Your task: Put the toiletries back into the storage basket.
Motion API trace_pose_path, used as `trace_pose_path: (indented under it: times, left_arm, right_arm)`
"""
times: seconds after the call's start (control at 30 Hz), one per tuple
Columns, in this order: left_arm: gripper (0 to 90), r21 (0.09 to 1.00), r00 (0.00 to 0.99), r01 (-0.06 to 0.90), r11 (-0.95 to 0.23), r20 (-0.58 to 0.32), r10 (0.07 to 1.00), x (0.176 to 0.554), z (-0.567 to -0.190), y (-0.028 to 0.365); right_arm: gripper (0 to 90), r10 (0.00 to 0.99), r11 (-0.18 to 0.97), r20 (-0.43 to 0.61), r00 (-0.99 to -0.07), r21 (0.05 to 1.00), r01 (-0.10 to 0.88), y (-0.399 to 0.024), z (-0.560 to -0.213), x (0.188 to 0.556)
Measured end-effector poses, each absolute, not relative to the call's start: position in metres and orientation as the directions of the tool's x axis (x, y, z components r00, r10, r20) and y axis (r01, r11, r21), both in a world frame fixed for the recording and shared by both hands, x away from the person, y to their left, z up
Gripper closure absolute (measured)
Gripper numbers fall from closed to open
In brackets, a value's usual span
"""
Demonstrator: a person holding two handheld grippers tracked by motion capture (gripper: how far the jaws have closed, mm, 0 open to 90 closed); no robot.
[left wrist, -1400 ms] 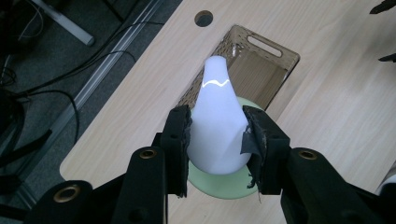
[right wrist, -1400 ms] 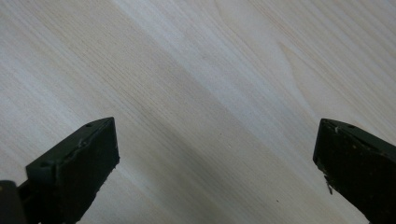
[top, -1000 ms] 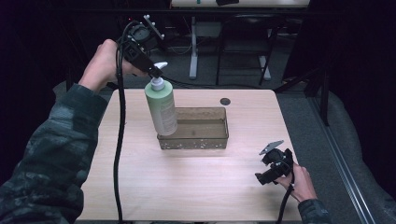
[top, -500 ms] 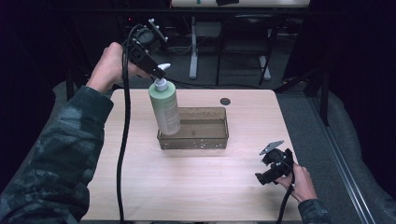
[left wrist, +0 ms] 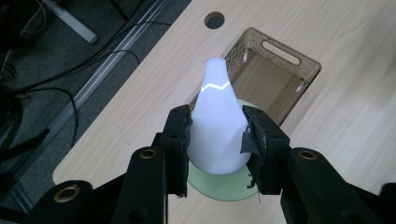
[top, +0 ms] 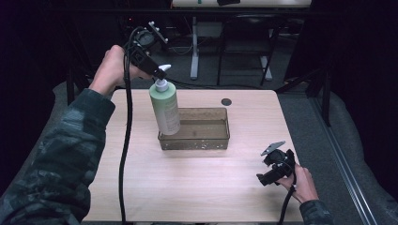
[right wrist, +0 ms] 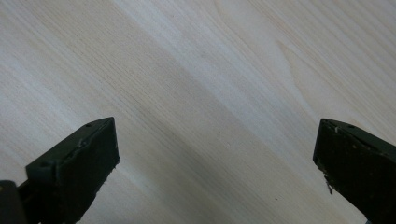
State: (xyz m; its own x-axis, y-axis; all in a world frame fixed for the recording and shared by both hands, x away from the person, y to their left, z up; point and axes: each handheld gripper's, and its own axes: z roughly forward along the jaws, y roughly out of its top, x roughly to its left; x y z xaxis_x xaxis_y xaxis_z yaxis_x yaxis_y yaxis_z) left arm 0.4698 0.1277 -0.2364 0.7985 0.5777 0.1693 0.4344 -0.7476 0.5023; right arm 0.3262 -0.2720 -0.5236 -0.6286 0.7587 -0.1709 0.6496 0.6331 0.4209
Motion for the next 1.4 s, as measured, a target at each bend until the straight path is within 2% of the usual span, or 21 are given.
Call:
trace_pose_path:
  times: [0.6, 1.4]
  left_arm:
    - [63.4, 0.501, 0.806, 0.437, -0.747, 0.150, 0.572, 0.474, -0.251, 0.120]
    - [63.3, 0.485, 0.801, 0.473, -0.735, 0.110, 0.588, 0.478, -0.286, 0.136]
  right_arm:
    - [0.0, 0.762, 0.629, -0.165, -0.626, 0.419, 0.655, -0.270, -0.524, 0.326]
    - [0.0, 0.747, 0.645, -0.175, -0.642, 0.424, 0.635, -0.267, -0.523, 0.324]
